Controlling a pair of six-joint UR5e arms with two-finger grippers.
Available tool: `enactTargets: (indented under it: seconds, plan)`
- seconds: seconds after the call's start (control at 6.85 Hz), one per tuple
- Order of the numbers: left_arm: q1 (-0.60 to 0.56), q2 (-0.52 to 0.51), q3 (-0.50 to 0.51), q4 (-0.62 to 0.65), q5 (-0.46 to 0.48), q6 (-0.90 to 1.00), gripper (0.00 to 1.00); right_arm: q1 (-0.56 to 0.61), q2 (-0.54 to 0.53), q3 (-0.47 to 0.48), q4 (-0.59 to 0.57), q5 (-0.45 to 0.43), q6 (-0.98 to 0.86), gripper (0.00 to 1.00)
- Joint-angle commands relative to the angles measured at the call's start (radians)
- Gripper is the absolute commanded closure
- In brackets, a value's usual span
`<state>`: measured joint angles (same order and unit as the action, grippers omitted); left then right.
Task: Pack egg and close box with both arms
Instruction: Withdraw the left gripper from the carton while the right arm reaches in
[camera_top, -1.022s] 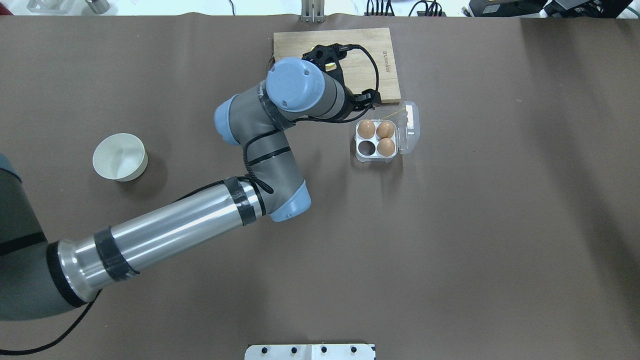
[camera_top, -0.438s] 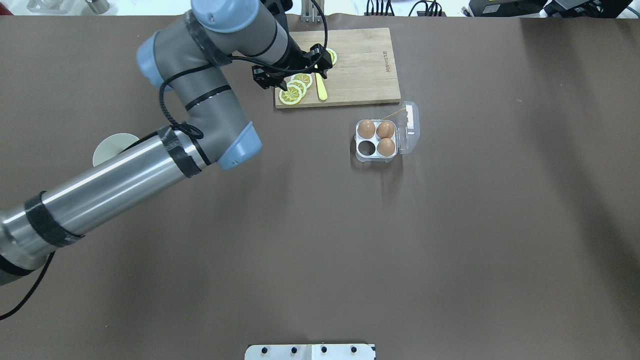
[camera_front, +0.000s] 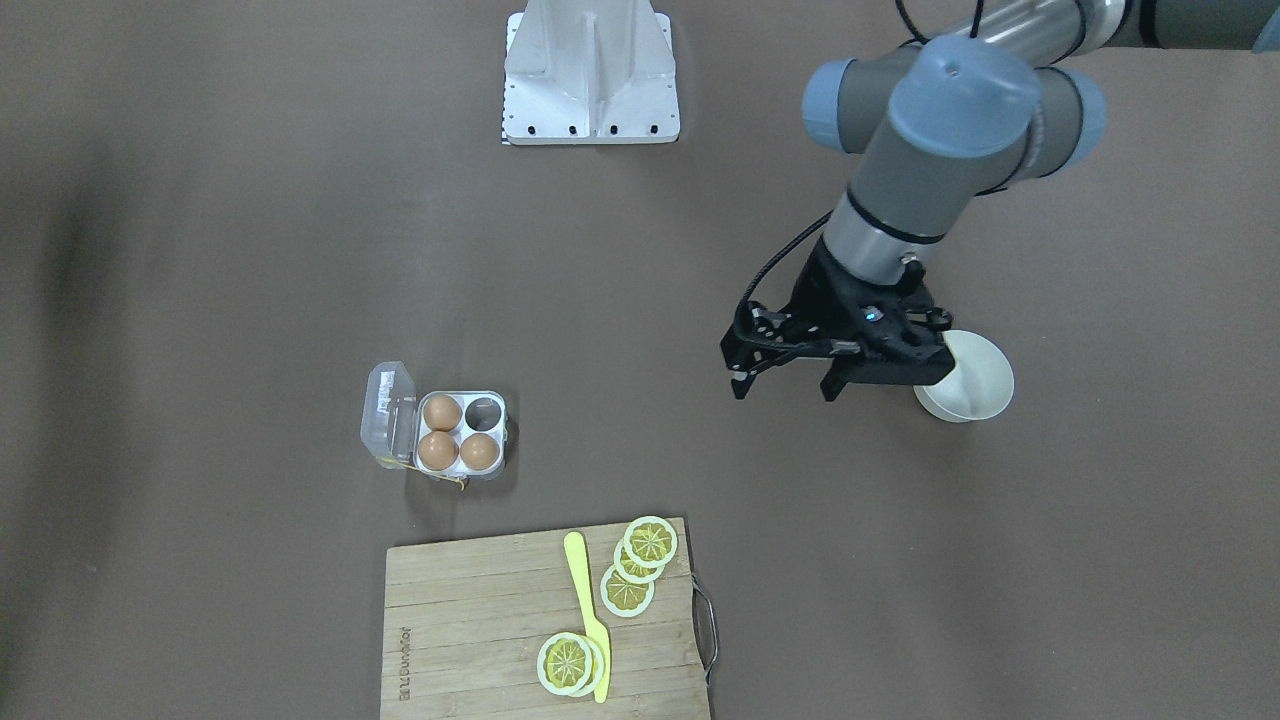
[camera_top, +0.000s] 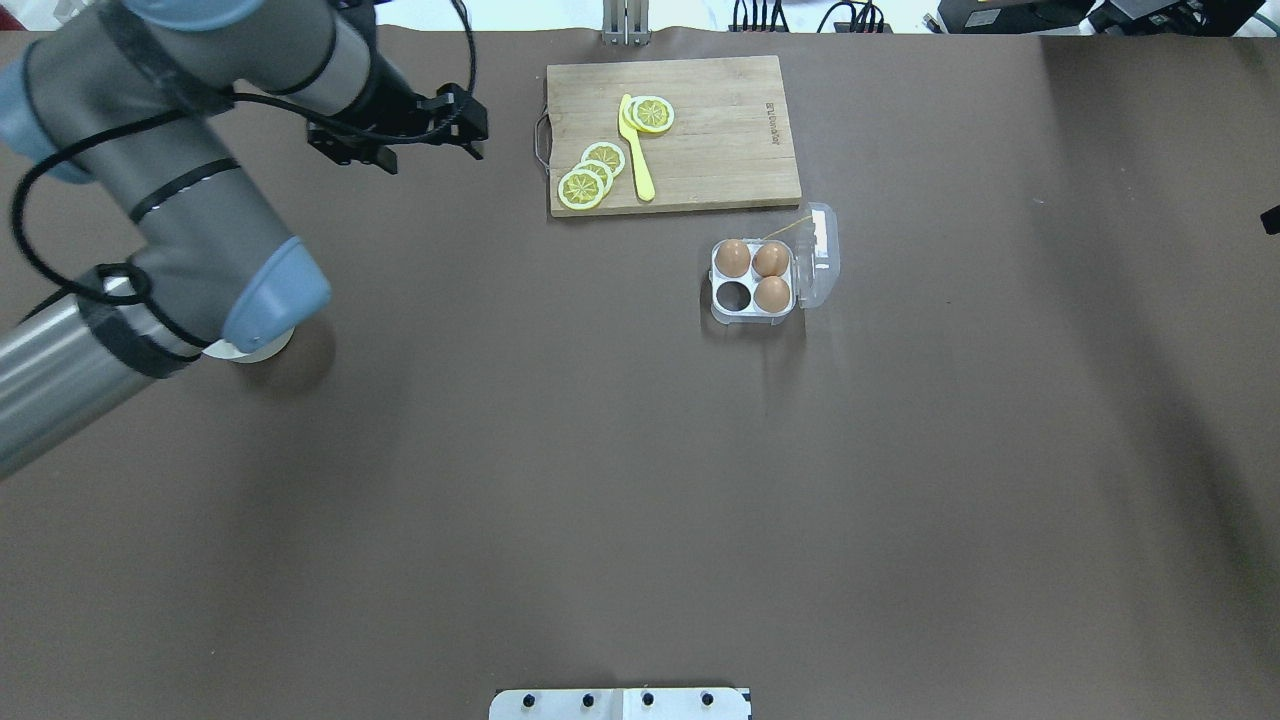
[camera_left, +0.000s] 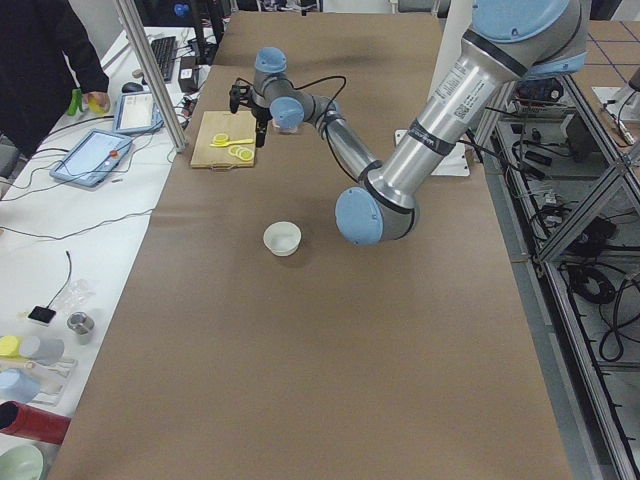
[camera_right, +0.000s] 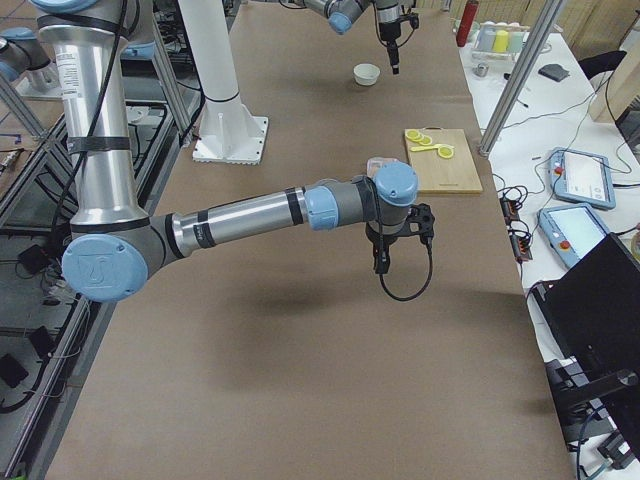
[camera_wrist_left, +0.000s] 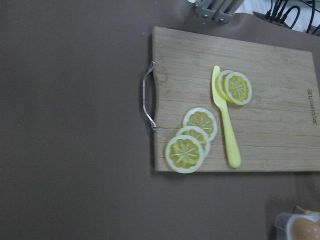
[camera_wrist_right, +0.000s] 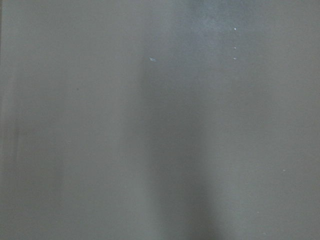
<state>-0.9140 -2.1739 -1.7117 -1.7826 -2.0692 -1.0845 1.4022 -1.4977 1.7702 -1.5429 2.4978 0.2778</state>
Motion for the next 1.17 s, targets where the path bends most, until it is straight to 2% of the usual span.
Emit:
enactTargets:
  seconds: [0.0,0.15,0.29,0.44,0.73,1.02]
  plan:
    - [-0.122,0.106,-0.071,0.012,-0.145,0.075,0.03,-0.137,0.026,-0.032,0.236,-0.017,0.279,0.34]
    - [-0.147,0.152,-0.071,0.012,-0.152,0.169,0.03,-0.206,0.066,-0.072,0.341,-0.022,0.367,0.74]
    - [-0.179,0.173,-0.069,0.012,-0.167,0.208,0.03,-0.254,0.13,-0.143,0.415,-0.022,0.436,0.92]
    - [-0.209,0.178,-0.071,0.014,-0.193,0.212,0.03,-0.322,0.192,-0.185,0.452,-0.049,0.504,1.0]
    - [-0.22,0.178,-0.071,0.014,-0.203,0.212,0.03,-0.428,0.276,-0.189,0.455,-0.126,0.653,1.0]
    - [-0.233,0.178,-0.069,0.014,-0.206,0.213,0.03,-0.462,0.326,-0.207,0.455,-0.143,0.727,1.0]
